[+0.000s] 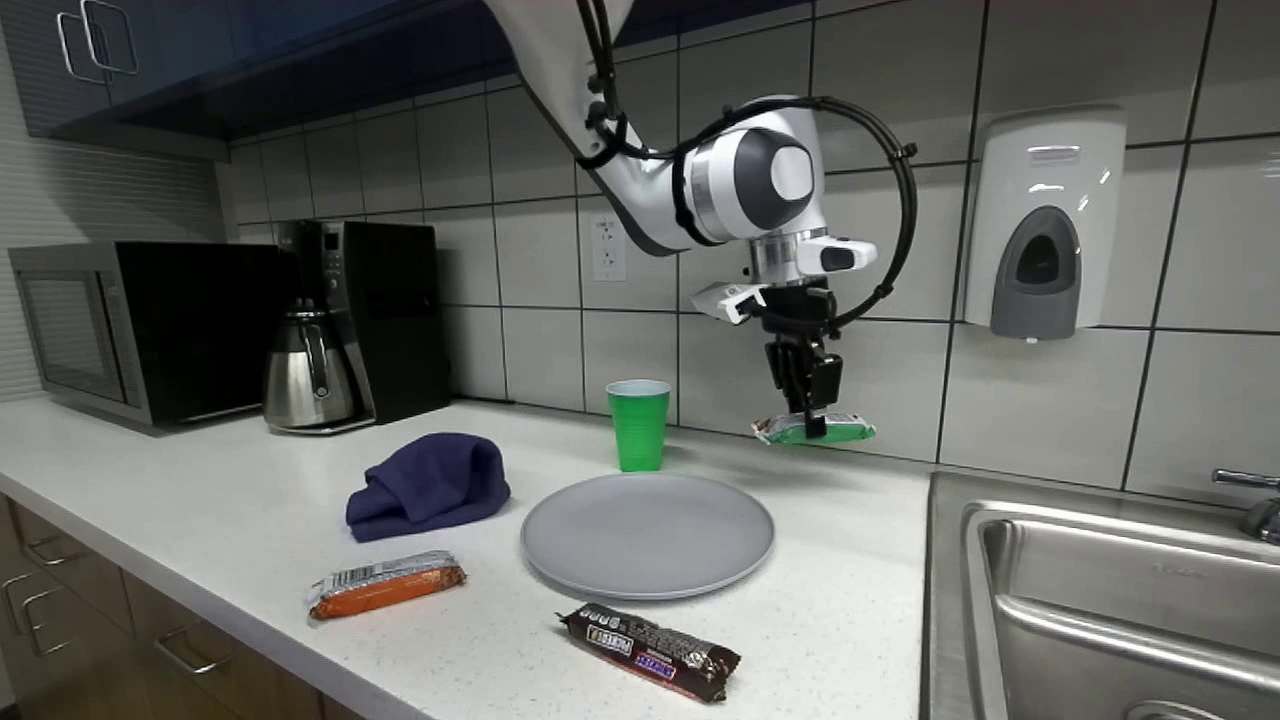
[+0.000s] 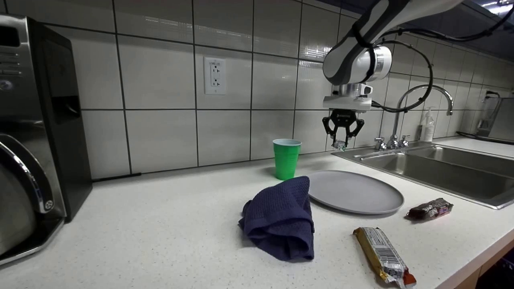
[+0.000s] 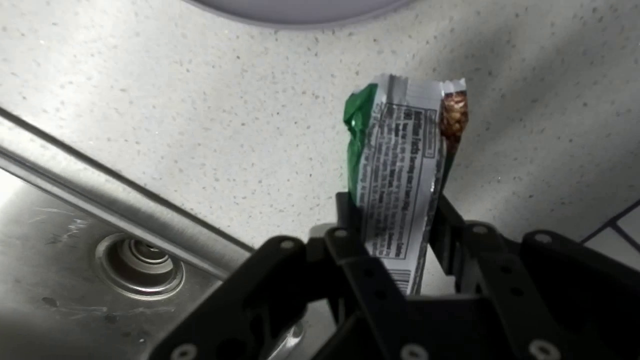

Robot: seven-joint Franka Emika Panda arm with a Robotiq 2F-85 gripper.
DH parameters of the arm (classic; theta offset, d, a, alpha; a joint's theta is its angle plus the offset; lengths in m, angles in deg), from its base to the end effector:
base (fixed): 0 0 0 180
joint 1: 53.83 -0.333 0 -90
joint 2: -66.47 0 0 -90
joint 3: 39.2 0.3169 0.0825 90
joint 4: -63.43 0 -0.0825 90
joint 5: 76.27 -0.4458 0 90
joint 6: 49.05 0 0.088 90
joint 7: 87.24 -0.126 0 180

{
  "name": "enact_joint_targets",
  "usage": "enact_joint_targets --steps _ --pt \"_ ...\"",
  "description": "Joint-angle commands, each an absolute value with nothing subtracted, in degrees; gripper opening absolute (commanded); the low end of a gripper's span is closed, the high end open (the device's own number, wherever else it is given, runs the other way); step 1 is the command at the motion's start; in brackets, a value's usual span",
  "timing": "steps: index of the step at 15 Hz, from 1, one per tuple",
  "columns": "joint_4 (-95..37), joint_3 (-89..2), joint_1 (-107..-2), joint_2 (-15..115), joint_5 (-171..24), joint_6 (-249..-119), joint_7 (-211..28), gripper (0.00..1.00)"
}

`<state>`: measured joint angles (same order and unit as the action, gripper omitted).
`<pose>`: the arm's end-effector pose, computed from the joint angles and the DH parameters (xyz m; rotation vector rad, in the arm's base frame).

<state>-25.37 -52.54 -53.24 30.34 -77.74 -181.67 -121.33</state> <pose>0.7540 -0.1632 0.2503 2.8054 -1.1868 0.2565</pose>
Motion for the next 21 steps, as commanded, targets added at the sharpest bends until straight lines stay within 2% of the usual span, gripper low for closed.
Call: enact_joint_targets --steps 1,11,21 --pt "-33.28 -51.04 -53.81 36.82 -76.68 -182.78 -117.77 0.14" --pt "-45.58 -49.91 -56.32 42.95 -73.89 -185.86 -114.14 0.14" --pt "-50.84 -50.85 -58.88 41.53 -67.56 -191.27 -116.27 0.14"
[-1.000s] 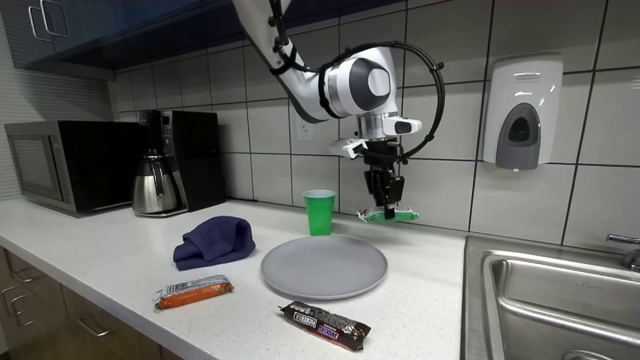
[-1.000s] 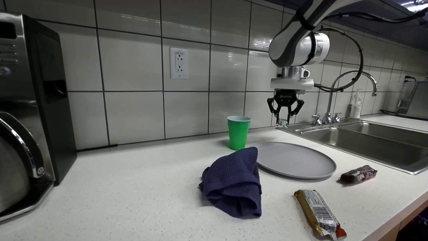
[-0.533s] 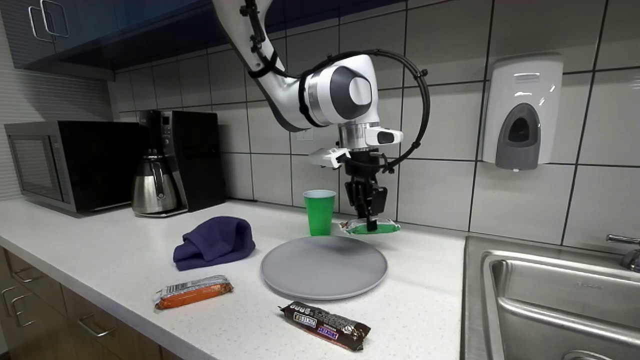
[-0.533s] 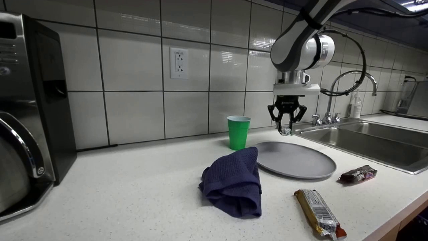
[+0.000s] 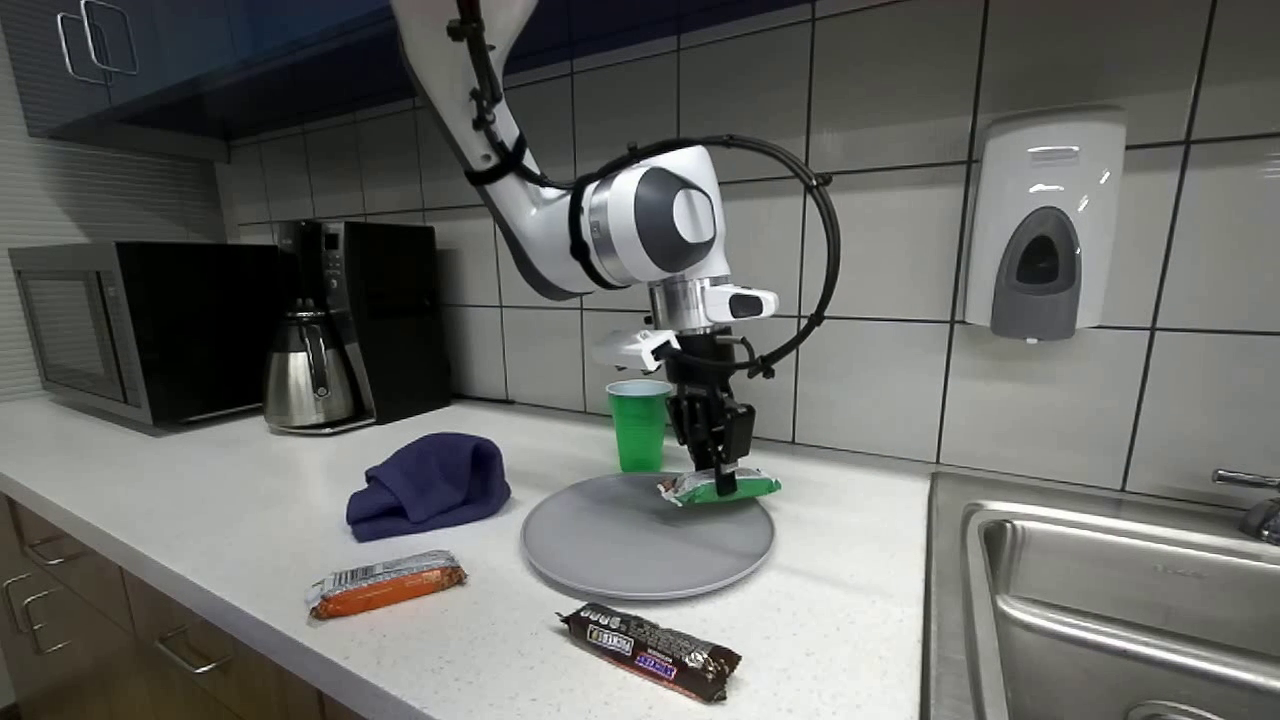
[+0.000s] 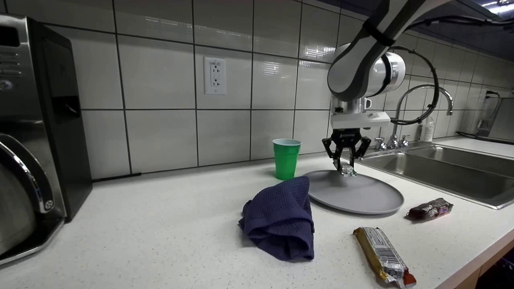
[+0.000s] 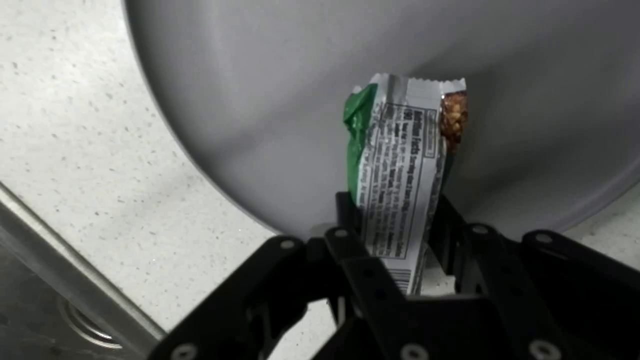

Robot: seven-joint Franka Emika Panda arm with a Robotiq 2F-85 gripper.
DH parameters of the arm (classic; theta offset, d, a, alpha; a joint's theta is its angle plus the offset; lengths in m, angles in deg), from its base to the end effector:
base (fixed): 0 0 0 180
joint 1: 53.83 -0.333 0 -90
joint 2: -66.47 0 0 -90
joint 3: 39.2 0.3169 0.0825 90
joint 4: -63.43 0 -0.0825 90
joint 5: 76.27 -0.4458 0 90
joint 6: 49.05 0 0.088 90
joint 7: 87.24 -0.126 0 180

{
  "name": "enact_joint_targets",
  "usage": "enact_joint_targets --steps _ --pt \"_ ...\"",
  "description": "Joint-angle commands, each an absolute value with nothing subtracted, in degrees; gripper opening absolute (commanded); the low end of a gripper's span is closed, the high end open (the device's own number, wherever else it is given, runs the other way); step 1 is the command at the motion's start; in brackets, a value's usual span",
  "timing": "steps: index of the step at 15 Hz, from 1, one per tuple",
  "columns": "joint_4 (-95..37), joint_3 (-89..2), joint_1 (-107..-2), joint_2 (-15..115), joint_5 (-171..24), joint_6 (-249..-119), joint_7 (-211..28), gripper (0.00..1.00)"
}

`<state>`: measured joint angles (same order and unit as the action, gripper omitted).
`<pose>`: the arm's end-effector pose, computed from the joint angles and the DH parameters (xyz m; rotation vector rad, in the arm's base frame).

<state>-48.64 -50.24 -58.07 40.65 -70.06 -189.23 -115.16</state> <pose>0.6619 -0.0798 0.1901 2.9018 -0.7462 0.1092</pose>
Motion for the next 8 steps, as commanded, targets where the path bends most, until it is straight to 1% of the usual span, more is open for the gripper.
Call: enact_joint_targets --steps 1,8 --pt "-51.07 -50.95 -59.02 41.40 -67.03 -191.62 -116.42 0.14" --pt "-52.49 -50.90 -59.46 41.78 -65.66 -193.34 -116.12 0.14"
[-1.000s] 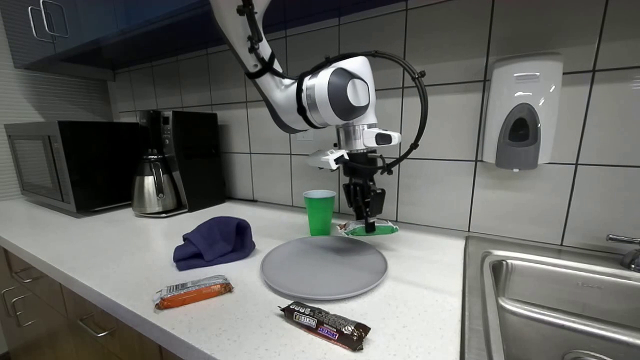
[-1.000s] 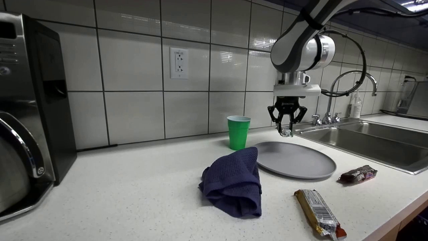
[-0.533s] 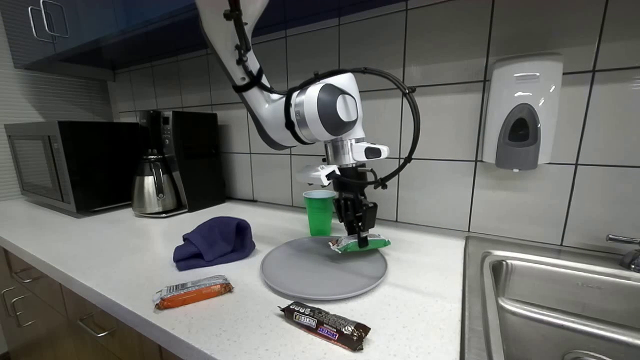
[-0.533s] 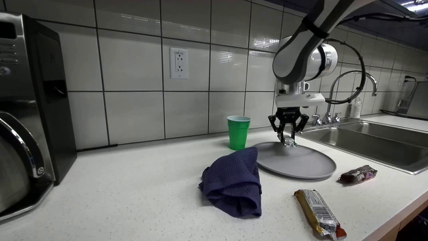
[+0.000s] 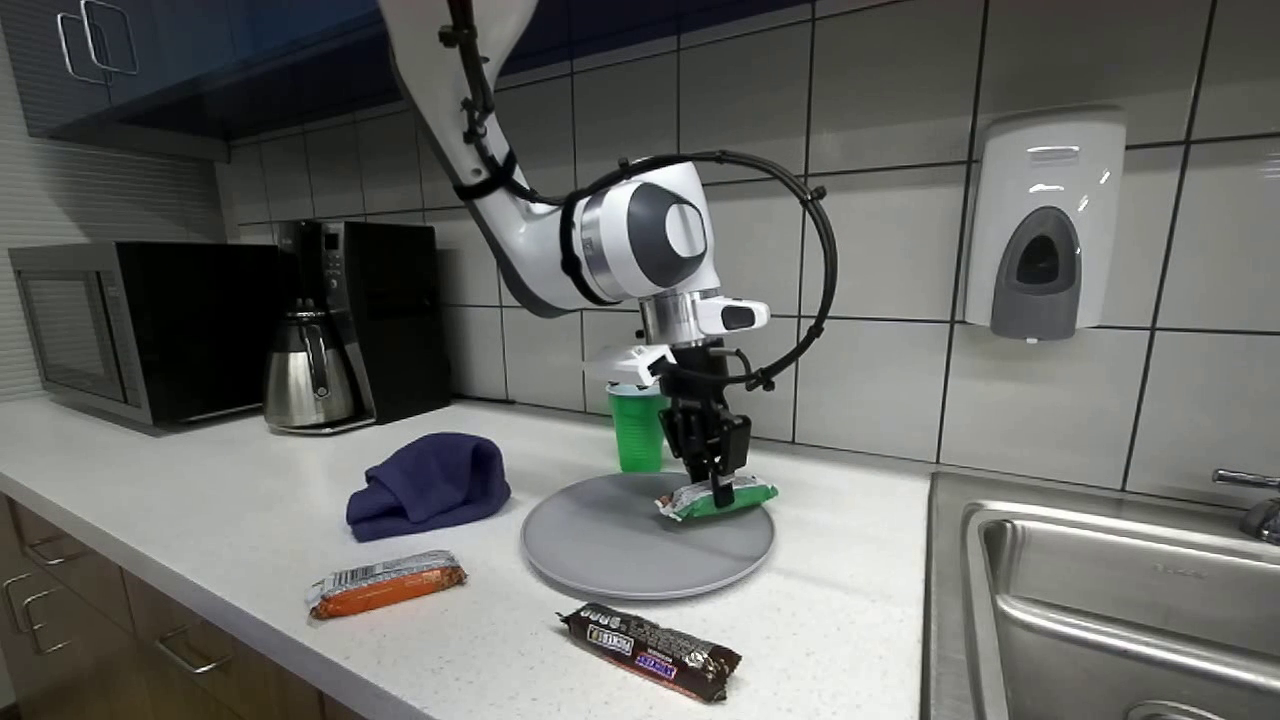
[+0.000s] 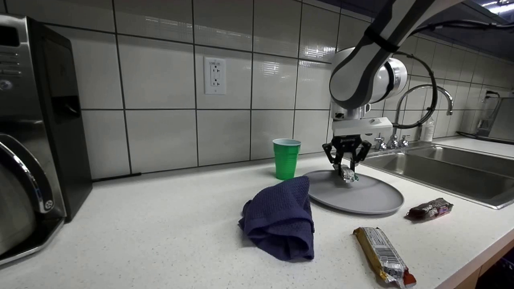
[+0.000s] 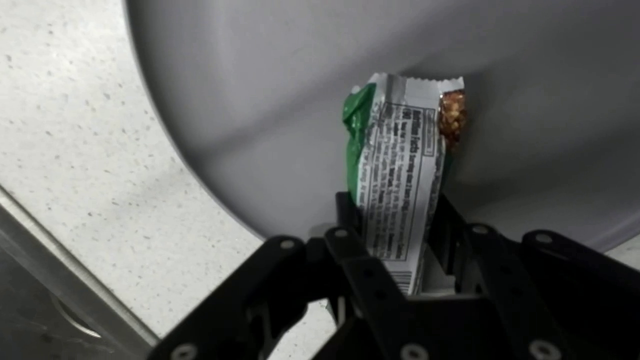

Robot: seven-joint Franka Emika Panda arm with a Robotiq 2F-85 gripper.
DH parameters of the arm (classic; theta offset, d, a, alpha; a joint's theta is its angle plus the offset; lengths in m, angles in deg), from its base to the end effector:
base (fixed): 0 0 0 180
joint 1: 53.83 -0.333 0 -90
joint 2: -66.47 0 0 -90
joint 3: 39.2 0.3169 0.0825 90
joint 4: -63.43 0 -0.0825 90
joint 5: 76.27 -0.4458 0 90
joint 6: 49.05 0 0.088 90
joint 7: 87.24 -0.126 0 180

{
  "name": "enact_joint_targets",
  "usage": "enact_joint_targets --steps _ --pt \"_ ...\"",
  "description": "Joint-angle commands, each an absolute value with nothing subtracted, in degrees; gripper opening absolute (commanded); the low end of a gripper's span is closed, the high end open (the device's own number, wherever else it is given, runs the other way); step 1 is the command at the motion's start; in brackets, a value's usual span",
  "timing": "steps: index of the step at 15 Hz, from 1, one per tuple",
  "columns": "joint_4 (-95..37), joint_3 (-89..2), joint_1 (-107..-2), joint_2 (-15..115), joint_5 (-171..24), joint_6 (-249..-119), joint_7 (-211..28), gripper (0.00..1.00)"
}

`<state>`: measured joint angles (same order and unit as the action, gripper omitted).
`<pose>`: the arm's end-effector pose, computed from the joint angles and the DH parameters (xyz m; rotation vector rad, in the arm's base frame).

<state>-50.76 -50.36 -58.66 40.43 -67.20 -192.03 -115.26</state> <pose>0.6530 -0.0740 0.1756 2.8928 -0.6677 0.1271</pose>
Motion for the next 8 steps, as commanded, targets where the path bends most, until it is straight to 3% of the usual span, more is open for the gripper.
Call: enact_joint_targets --steps 1,6,7,8 --pt "-52.71 -50.76 -59.47 41.98 -65.83 -193.49 -115.89 0.14" --pt "-54.08 -50.10 -59.94 43.37 -66.23 -194.32 -114.62 0.14" --pt "-54.30 -50.11 -60.10 43.54 -66.06 -194.18 -114.39 0.60" --pt "-54.49 -50.10 -60.25 43.70 -65.99 -194.01 -114.27 0.65"
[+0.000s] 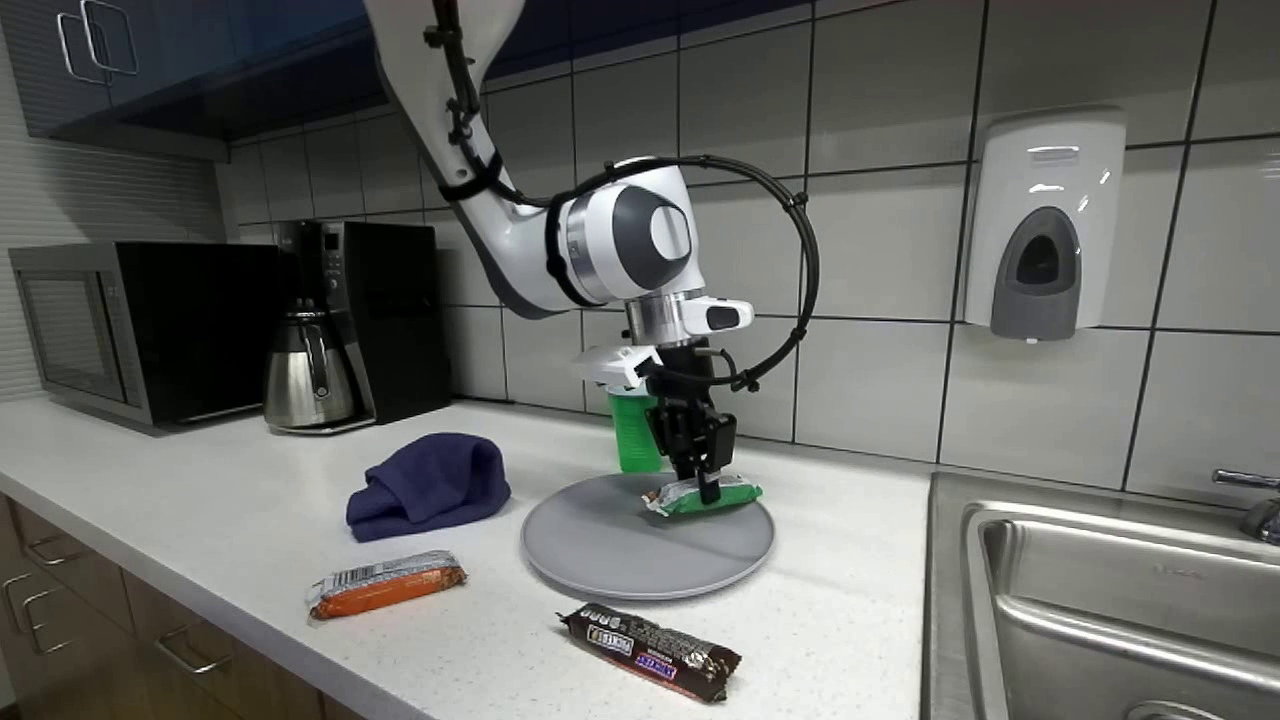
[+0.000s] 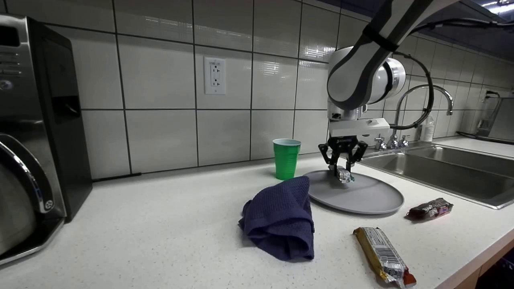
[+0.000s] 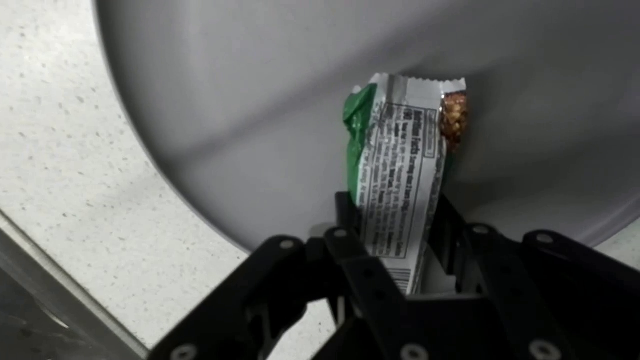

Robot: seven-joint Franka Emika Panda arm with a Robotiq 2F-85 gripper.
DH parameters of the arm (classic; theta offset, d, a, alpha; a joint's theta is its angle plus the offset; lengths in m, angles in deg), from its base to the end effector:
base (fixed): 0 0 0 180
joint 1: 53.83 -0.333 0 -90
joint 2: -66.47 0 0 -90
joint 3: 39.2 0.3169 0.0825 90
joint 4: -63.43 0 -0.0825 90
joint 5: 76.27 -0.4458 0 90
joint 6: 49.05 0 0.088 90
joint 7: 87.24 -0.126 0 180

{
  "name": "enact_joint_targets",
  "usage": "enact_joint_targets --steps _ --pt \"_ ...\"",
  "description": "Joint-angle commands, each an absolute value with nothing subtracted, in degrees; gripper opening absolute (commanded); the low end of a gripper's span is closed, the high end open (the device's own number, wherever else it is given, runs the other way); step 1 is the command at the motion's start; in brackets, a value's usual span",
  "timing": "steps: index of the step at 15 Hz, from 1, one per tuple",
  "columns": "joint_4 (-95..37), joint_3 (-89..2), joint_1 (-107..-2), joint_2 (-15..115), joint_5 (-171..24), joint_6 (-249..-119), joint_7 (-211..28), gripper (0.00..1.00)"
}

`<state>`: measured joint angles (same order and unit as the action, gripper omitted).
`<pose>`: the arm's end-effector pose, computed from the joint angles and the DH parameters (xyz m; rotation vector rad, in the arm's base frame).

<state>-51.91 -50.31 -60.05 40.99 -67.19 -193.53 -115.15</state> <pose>0.6511 -0.0570 0.1754 2.9092 -0.6277 0.1519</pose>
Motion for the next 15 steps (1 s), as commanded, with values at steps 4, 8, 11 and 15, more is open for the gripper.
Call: enact_joint_targets --steps 4,8,11,15 --pt "-54.13 -49.96 -59.96 44.32 -66.56 -192.50 -113.39 0.93" --pt "-53.34 -49.74 -58.93 46.04 -67.69 -190.84 -112.86 1.00" --pt "-53.75 -49.63 -58.34 47.87 -67.96 -189.92 -113.21 1.00" --pt "-52.26 -49.77 -58.76 44.98 -67.00 -191.89 -114.80 1.00"
